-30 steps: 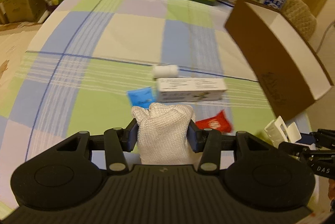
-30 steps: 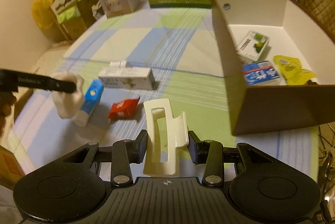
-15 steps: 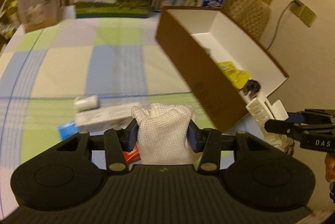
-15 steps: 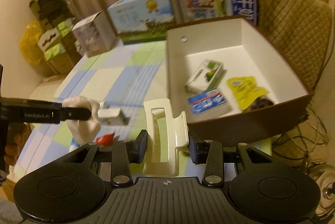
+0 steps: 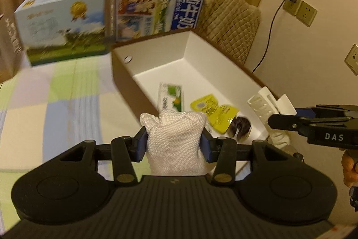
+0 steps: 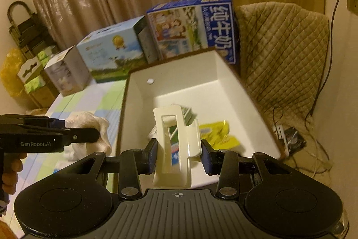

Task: Organize objects
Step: 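Carry the glove and hair clip into the brown box and open both tools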

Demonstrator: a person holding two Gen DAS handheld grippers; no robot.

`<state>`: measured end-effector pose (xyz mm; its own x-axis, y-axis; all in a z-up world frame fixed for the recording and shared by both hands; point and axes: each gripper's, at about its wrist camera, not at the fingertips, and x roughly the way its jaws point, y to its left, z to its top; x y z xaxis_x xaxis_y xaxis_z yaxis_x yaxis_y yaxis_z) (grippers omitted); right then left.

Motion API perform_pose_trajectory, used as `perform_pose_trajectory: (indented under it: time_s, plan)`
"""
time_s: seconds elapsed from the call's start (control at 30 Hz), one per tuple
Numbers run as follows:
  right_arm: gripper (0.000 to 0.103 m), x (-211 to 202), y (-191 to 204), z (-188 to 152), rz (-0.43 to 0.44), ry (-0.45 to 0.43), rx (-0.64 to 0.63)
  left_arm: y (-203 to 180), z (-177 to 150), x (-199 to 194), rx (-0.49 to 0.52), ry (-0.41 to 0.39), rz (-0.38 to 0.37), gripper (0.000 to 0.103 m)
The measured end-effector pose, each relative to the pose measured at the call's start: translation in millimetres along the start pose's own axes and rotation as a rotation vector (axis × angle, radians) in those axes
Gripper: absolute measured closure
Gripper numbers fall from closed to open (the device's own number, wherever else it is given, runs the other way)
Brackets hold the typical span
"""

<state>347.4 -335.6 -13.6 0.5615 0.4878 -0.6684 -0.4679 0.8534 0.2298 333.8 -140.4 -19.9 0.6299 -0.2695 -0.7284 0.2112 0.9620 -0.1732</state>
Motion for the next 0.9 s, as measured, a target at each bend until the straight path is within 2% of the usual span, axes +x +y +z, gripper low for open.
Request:
perform_pose_trajectory:
  time_s: [0.4,0.9]
  plan:
    - [0.066,53,-34,36,-0.037,0.025,0.020,-17,48,58,0.041,0.003,-0.011,0.061]
    - [0.066,145,-55,68,-0.081,0.118,0.042,-5,96,149,0.041,0.098,0.028,0.061]
